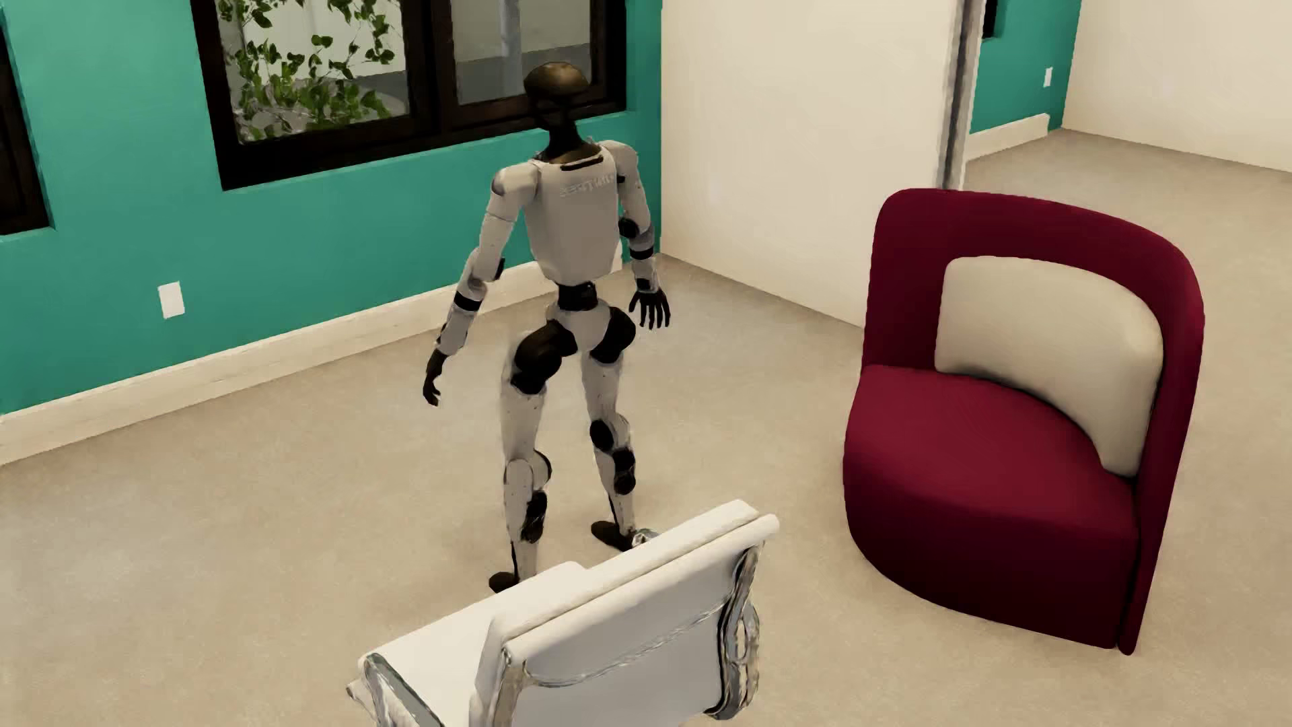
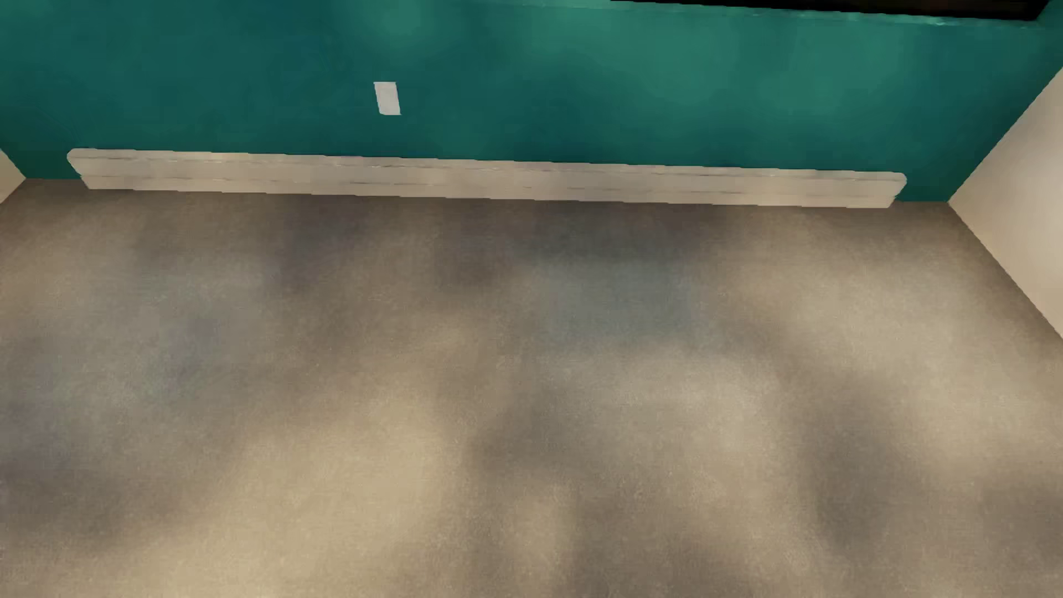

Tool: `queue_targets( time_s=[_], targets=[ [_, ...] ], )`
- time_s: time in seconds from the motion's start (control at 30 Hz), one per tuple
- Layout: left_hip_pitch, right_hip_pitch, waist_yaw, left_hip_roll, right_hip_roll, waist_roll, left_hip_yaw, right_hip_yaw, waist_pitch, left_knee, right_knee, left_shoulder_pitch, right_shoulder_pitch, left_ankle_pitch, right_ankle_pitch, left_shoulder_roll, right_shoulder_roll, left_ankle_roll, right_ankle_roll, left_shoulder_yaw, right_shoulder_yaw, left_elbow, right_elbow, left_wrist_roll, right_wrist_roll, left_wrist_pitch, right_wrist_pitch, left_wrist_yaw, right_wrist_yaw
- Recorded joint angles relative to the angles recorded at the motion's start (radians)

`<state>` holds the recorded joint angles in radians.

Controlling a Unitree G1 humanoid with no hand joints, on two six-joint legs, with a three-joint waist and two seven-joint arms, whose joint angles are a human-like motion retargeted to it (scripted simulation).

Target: Sit on the dark pink chair

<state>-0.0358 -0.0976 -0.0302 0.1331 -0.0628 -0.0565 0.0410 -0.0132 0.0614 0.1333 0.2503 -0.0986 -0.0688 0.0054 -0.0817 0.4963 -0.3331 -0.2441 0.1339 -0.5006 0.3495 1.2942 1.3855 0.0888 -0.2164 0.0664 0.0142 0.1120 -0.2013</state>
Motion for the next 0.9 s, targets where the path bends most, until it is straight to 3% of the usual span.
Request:
queue_targets(
  time_s=[0.13,0.3,0.47,0.5,0.6,0.8,0.9],
  targets=[
    [0.005,-0.001,0.002,-0.022,-0.026,0.002,0.008,-0.004,0.002,0.017,0.004,-0.006,0.013,-0.025,0.011,-0.007,0.003,0.010,0.009,0.005,0.009,-0.006,-0.006,0.008,-0.025,-0.011,0.006,0.004,0.017],
    [0.000,-0.014,0.010,-0.064,-0.052,0.005,-0.035,0.023,0.007,0.102,0.016,0.011,0.001,-0.131,0.033,-0.017,-0.015,0.028,0.020,-0.009,0.015,-0.024,-0.018,0.015,-0.009,-0.023,0.006,-0.010,0.013],
    [0.029,-0.082,-0.023,-0.058,-0.048,-0.016,0.047,0.064,0.026,0.077,0.008,0.023,-0.031,-0.124,0.092,0.014,0.009,0.035,0.044,-0.048,-0.016,-0.052,-0.053,0.047,-0.028,-0.031,-0.002,-0.040,0.001],
    [0.040,-0.109,-0.030,-0.057,-0.038,-0.019,0.059,0.074,0.031,0.057,0.017,0.028,-0.032,-0.128,0.099,0.035,0.018,0.046,0.049,-0.058,-0.013,-0.069,-0.064,0.069,-0.044,-0.030,-0.009,-0.052,0.007],
    [0.084,-0.140,-0.053,-0.051,-0.023,-0.028,0.111,0.040,0.060,0.017,0.091,0.031,-0.029,-0.126,0.067,0.064,0.028,0.079,0.019,-0.041,-0.041,-0.075,-0.064,0.056,-0.101,-0.043,-0.013,-0.035,0.047],
    [0.185,-0.152,-0.055,-0.040,-0.101,-0.020,0.195,-0.015,0.076,0.001,0.112,0.054,0.004,-0.142,0.052,0.059,0.004,0.173,0.019,-0.009,-0.107,-0.073,-0.046,0.074,-0.118,-0.060,-0.026,-0.028,0.069],
    [0.247,-0.149,-0.055,-0.039,-0.113,-0.018,0.238,-0.076,0.097,-0.010,0.075,0.035,0.002,-0.105,0.030,0.052,-0.005,0.222,-0.016,-0.022,-0.136,-0.075,-0.045,0.094,-0.151,-0.075,-0.058,-0.020,0.067]
  ],
)
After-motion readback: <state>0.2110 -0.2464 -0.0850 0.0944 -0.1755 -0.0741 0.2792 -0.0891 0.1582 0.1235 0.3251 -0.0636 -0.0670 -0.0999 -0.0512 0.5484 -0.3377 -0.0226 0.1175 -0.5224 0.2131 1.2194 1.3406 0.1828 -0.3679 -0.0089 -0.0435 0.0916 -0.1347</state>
